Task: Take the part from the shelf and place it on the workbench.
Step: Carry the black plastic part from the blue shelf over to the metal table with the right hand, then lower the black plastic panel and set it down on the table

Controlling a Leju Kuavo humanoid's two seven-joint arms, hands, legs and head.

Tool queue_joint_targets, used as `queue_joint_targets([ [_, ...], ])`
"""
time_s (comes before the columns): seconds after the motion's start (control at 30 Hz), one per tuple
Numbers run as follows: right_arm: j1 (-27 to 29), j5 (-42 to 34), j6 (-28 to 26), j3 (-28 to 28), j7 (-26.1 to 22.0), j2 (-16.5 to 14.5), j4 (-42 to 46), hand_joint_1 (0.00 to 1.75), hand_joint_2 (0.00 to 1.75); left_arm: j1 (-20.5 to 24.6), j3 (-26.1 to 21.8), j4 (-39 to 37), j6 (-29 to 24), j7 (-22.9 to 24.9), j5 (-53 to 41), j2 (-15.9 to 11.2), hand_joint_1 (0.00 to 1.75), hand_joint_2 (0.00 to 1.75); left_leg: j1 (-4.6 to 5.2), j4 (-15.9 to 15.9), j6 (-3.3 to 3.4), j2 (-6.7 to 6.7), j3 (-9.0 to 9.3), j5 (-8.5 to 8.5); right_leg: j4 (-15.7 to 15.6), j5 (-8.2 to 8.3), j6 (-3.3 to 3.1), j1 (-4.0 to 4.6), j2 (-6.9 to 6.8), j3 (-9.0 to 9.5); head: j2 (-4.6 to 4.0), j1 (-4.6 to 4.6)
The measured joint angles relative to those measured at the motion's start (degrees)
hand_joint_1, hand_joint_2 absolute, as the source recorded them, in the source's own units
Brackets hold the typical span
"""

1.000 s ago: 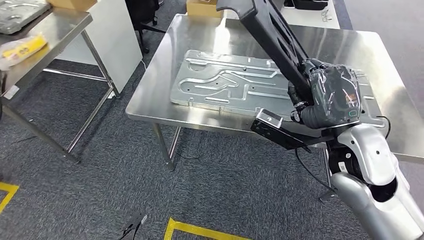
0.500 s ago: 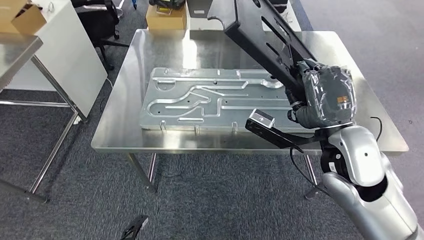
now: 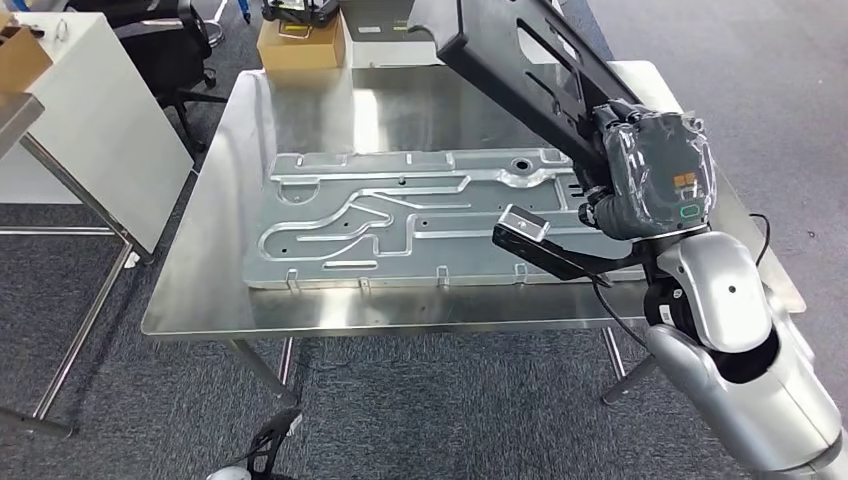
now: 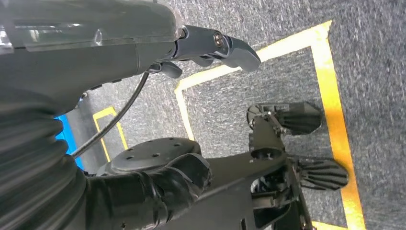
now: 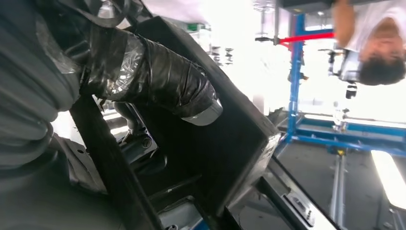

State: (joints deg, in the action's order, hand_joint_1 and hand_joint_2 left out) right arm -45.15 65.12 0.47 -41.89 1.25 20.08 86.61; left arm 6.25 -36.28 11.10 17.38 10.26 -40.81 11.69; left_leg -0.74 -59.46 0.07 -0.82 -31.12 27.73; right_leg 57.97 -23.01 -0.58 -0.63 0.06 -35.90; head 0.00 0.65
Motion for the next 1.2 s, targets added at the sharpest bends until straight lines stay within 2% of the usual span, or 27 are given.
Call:
queue_joint_targets([
  [0.07,-1.0,0.3,0.4,-0.3,0.0,-0.3,-1.3,1.75,1.75,0.2,0.0,0.0,0.1,0.1,0.0,0.0,0.00,1.75,-0.12,-5.5,-0.18,0.18,-3.02,2.30,-0.3,-0.26,-0.74,-0.01,-0.01,0.54,0.00,-0.03],
  [0.13,-1.6,0.6,1.1,-0.8,0.0,-0.9,-2.7,1.75,1.75,0.3,0.0,0.0,0.2,0.2,0.0,0.0,0.00,1.75,-0.13,-12.7,-0.40,0.22,-7.61,5.30,-0.3,-0.61,-1.25,0.23,0.03,0.70,0.00,-0.07],
  [0.17,-1.9,0.6,1.8,-1.2,0.0,-1.3,-3.7,1.75,1.75,0.3,0.0,0.0,0.3,0.4,0.0,0.0,0.00,1.75,-0.12,-14.7,-0.47,0.22,-9.25,5.79,-0.2,-0.79,-1.39,0.39,0.10,0.79,0.00,-0.07],
  [0.2,-2.3,0.7,2.5,-1.6,0.0,-1.8,-4.9,1.75,1.75,0.3,0.0,0.0,0.5,0.5,-0.1,0.0,0.00,1.75,-0.09,-14.5,-0.43,0.23,-9.93,5.03,-0.1,-0.98,-1.47,0.56,0.20,0.91,0.00,-0.07],
  [0.23,-2.9,0.7,3.2,-2.0,0.0,-2.5,-6.4,1.75,1.75,0.3,0.0,0.0,0.7,0.6,-0.1,0.0,0.00,1.75,-0.04,-12.3,-0.27,0.24,-9.52,3.08,0.0,-1.18,-1.49,0.70,0.33,1.06,0.00,-0.07],
  [0.3,-4.4,0.7,4.4,-2.9,-0.1,-4.1,-10.0,1.75,1.75,0.5,0.0,0.0,1.2,0.7,-0.2,0.0,0.00,1.75,0.27,-4.5,0.51,0.31,-6.91,-1.75,0.4,-1.66,-1.39,0.95,0.52,1.33,0.00,-0.03],
  [0.37,-6.0,0.7,5.2,-3.9,-0.4,-5.8,-14.0,1.75,1.75,0.7,0.0,0.0,1.7,0.8,-0.2,-0.1,0.00,1.75,0.62,0.4,1.18,0.39,-5.24,-3.50,0.7,-1.96,-1.01,1.07,0.65,1.16,0.00,-0.01],
  [0.4,-6.5,0.6,5.5,-4.4,-0.6,-6.7,-16.0,1.75,1.75,0.8,0.0,0.0,1.8,0.8,-0.2,-0.1,0.00,1.75,0.71,1.0,1.32,0.40,-5.06,-3.38,0.7,-2.02,-0.75,1.10,0.69,1.06,0.00,0.00],
  [0.43,-7.0,0.6,5.7,-4.9,-0.8,-7.5,-18.0,1.75,1.75,0.8,0.0,0.0,2.0,0.8,-0.1,0.0,0.00,1.75,0.66,1.3,1.15,0.37,-4.93,-3.63,0.6,-2.02,-0.71,1.15,0.68,0.97,0.00,0.01],
  [0.53,-8.4,0.5,6.0,-6.3,-1.5,-10.4,-24.3,1.75,1.75,0.9,0.0,0.0,2.5,0.6,0.3,0.0,0.00,1.75,0.58,1.7,0.72,0.23,-4.79,-4.35,0.5,-2.01,-1.09,1.31,0.60,1.07,0.00,0.03],
  [0.73,-10.3,0.3,6.1,-9.1,-3.2,-15.6,-34.8,1.75,1.75,1.3,0.0,0.0,3.0,0.5,0.8,0.0,0.00,1.75,0.63,1.7,1.05,0.19,-4.81,-4.11,0.0,-2.06,-1.02,1.31,0.62,1.24,0.00,0.02],
  [1.2,-11.1,0.5,6.2,-16.0,-5.9,-22.4,-49.0,1.75,1.75,1.8,0.0,0.0,3.4,0.5,1.8,0.0,0.00,1.75,0.55,1.6,1.16,0.22,-4.78,-3.99,0.0,-2.14,-0.65,1.29,0.62,1.25,0.00,0.01],
])
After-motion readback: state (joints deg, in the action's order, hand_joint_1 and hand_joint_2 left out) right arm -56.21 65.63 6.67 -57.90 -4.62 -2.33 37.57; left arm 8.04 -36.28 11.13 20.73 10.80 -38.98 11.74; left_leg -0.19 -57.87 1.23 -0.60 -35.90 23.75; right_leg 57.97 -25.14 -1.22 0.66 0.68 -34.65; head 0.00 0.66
